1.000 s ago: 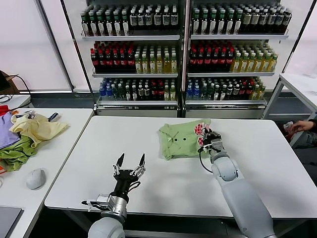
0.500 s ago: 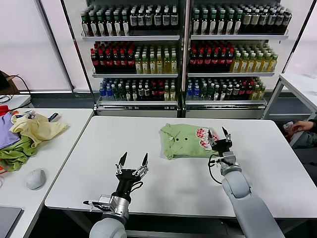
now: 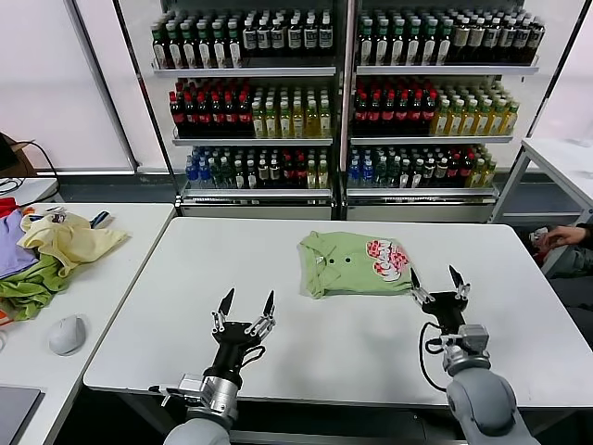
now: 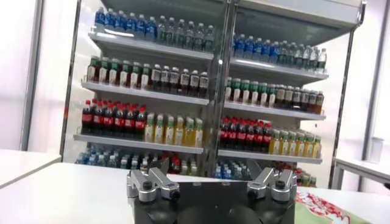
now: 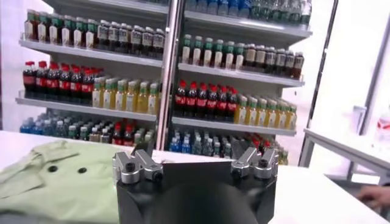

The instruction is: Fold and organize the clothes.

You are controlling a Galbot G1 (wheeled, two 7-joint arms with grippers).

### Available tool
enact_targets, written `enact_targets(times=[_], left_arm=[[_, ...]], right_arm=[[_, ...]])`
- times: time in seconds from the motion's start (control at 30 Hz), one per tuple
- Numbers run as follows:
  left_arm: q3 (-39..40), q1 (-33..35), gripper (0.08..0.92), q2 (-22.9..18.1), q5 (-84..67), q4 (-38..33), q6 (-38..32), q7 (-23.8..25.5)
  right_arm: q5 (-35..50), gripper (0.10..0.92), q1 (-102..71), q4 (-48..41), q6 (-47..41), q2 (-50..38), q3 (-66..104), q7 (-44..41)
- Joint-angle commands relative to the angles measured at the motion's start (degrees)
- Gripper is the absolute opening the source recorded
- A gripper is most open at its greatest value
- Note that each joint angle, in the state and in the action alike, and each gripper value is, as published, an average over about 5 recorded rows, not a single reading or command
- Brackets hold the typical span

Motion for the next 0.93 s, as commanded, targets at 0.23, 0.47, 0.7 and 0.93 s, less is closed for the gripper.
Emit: enact_targets(times=[0.23, 0.47, 0.7, 0.93], left_arm=[[-1.6, 3.9, 0.823, -0.4, 0.2, -3.1, 0.0, 1.7], [-2.6, 3.9, 0.823, -1.1, 0.5, -3.7, 0.4, 2.9], [-2.8, 3.7, 0.823, -2.0, 2.1, -3.9, 1.3, 3.6], [-2.4, 3.5, 0.823, -2.6, 2.9, -4.3, 1.2, 3.8]], right_arm=[[-1.0, 0.823, -13.6, 12.5, 3.3, 2.7, 5.9, -0.5], [-2.9, 0.823, -12.6, 13.4, 5.1, 3.2, 5.6, 2.0], [-4.7, 0.823, -13.4, 14.1, 6.9, 3.3, 5.4, 3.3], [-5.6, 0.823, -13.8, 14.5, 9.0, 4.0, 5.0, 5.1]])
